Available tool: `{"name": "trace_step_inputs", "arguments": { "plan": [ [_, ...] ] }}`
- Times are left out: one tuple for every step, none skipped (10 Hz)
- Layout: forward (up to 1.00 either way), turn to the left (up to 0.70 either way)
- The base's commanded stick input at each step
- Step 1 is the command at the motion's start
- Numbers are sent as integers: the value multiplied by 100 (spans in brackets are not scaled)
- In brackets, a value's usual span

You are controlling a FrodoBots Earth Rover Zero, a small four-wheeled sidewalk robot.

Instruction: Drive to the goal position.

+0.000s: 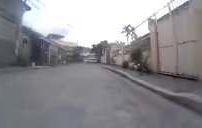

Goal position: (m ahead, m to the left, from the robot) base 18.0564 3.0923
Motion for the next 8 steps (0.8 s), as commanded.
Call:
{"name": "trace_step_inputs", "arguments": {
  "plan": [
    [100,0],
    [100,0],
    [100,0],
    [100,0],
    [100,0],
    [100,0],
    [100,0],
    [100,0]
  ]
}}
